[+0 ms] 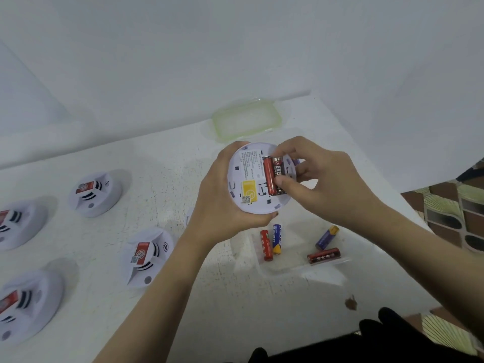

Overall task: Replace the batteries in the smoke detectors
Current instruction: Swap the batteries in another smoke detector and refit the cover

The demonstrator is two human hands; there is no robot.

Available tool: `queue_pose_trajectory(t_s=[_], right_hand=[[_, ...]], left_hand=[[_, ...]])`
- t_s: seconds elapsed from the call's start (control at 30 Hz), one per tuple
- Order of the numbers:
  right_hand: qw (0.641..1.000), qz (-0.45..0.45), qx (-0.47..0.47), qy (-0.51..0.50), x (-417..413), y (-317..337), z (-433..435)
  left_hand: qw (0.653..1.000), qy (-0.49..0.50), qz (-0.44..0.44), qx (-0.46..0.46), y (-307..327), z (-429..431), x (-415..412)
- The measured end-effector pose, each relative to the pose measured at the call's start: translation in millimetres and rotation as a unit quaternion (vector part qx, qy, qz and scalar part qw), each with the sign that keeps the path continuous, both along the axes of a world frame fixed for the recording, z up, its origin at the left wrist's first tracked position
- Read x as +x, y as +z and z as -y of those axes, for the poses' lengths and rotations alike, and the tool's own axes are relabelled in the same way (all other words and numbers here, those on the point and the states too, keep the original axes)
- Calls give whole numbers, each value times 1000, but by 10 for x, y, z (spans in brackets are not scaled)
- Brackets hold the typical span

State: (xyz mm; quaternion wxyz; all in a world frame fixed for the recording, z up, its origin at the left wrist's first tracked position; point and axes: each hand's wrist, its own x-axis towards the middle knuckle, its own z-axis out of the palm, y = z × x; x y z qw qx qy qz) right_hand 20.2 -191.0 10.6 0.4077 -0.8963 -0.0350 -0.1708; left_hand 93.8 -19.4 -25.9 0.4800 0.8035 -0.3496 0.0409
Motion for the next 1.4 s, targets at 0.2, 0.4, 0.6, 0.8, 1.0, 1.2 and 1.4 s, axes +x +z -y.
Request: queue_pose_trajectory(t_s=[0.2,0.4,0.6,0.8,1.0,1.2,1.4], right_hand=[[995,66,-20,-73,-45,-174,-35],[986,123,-65,-95,-110,-256,-17],[987,137,-51,-63,-157,-243,4],[973,198,-100,-68,-277,-208,36],[989,31,-147,4,-446,-270,165],[970,29,-239,-29,-290,-204,215],[967,-22,-251,44,-96,-99,256]], left_hand=[[1000,-22,7,6,-63,44,-7],[999,-46,-9,-10,-116,98,-91],[999,-40,0,-10,-122,77,-82],[1000,-17,8,3,-99,33,13],[1000,-12,-9,11,-100,-44,80],[999,-28,-14,19,-92,-6,28],[998,-60,-15,5,-46,39,-33]])
